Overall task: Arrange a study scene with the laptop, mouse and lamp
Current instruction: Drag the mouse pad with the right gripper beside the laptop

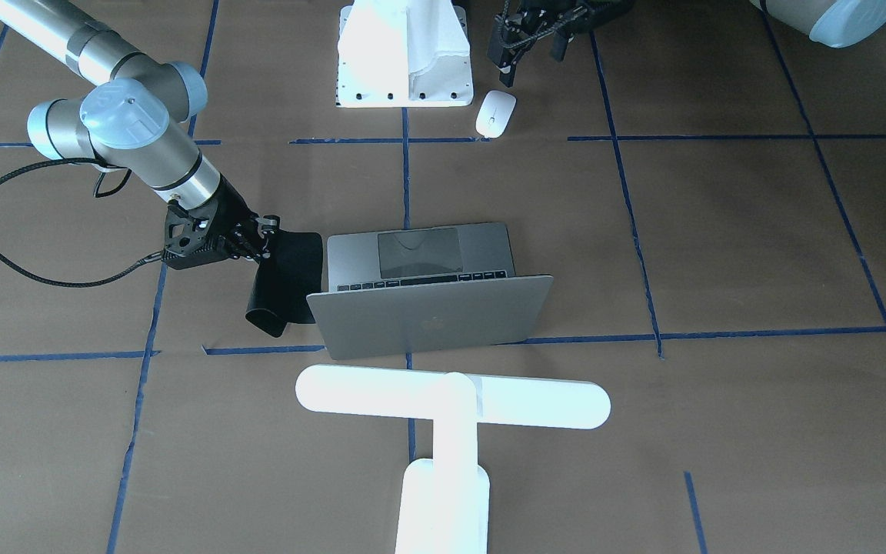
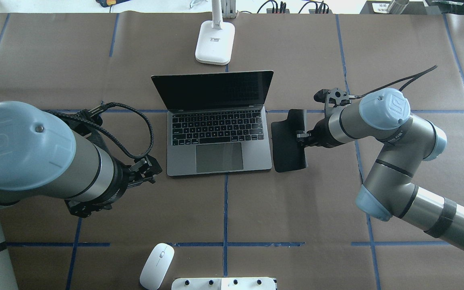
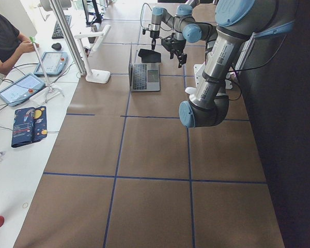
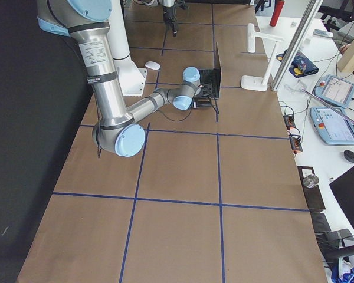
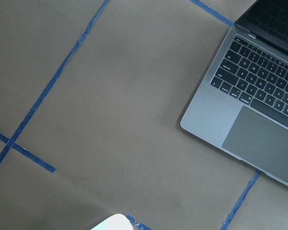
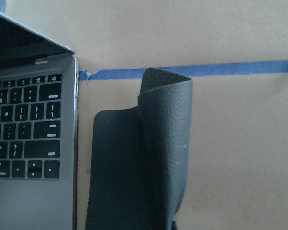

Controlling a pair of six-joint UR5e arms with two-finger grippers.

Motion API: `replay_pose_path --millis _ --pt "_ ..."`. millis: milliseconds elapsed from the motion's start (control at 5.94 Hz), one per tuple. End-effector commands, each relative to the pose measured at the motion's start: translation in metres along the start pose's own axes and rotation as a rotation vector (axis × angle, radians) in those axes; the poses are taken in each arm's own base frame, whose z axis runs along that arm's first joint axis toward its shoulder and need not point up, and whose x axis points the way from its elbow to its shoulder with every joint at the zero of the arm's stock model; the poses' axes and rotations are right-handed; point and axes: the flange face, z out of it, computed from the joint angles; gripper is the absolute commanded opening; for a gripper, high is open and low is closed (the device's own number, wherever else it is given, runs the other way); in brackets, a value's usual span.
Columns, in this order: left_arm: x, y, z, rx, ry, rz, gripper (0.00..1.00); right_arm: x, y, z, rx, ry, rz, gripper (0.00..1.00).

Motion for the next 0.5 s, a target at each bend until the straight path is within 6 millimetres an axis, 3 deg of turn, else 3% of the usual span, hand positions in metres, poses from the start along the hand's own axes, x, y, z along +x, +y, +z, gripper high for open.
replay_pose_path --millis 0,337 --pt "0.0 0.0 0.0 0.0 -0.001 0.001 1.0 0.005 -0.009 0.008 0.001 0.019 0.013 0.03" --pt "0.001 0.001 0.0 -0.001 0.0 0.004 1.0 -0.002 -0.022 -0.002 0.02 0.003 0.022 1.0"
